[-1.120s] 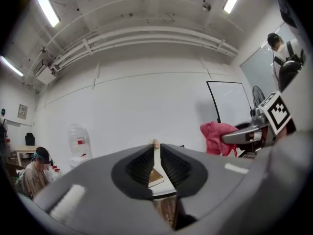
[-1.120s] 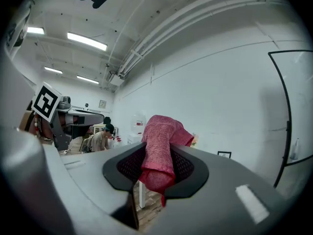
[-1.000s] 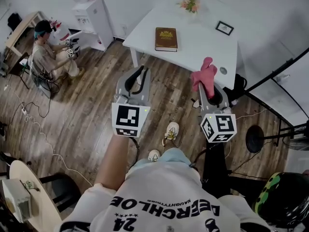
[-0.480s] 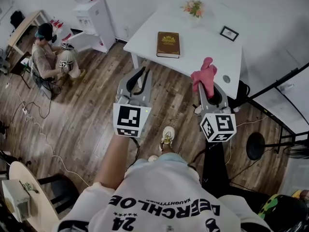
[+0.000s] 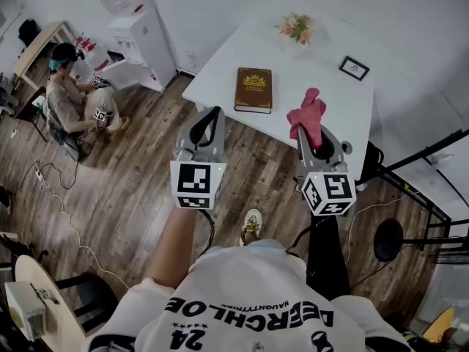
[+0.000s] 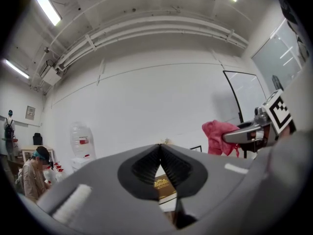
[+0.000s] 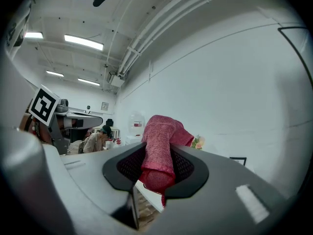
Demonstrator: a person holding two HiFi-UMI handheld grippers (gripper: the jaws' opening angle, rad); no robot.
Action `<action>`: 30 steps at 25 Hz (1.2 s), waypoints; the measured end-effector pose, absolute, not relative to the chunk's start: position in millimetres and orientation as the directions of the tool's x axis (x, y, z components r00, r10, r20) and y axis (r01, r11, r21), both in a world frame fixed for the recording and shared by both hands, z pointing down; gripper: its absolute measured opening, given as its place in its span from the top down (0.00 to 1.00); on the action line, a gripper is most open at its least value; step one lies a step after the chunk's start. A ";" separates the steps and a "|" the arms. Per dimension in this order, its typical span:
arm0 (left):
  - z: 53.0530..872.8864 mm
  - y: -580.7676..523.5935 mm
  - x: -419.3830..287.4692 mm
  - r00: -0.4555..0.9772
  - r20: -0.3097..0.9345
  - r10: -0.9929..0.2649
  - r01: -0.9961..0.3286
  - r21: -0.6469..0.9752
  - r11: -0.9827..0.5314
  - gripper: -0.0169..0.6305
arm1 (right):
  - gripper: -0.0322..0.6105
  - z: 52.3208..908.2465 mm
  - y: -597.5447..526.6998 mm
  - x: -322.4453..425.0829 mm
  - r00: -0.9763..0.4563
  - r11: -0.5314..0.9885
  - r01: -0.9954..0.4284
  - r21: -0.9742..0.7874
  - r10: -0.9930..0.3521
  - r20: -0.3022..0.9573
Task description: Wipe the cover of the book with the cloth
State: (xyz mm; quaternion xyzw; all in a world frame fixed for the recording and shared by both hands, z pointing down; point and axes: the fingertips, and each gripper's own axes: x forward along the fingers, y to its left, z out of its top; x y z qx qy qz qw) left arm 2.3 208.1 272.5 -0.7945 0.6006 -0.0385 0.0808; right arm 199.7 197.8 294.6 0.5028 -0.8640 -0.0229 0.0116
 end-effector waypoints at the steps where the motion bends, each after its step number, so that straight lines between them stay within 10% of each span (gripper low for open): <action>1: 272.4 197.8 1.8 0.270 -0.035 -0.962 -0.950 -0.173 -0.260 0.90 | 0.79 293.2 185.8 199.9 -0.498 0.497 -0.866 0.052 -0.867 -0.005; 30: 289.3 37.0 -14.8 0.192 -0.004 -0.981 -0.964 -0.189 -0.188 0.90 | 0.79 306.5 10.5 182.1 -0.580 0.580 -0.814 0.042 -0.814 0.010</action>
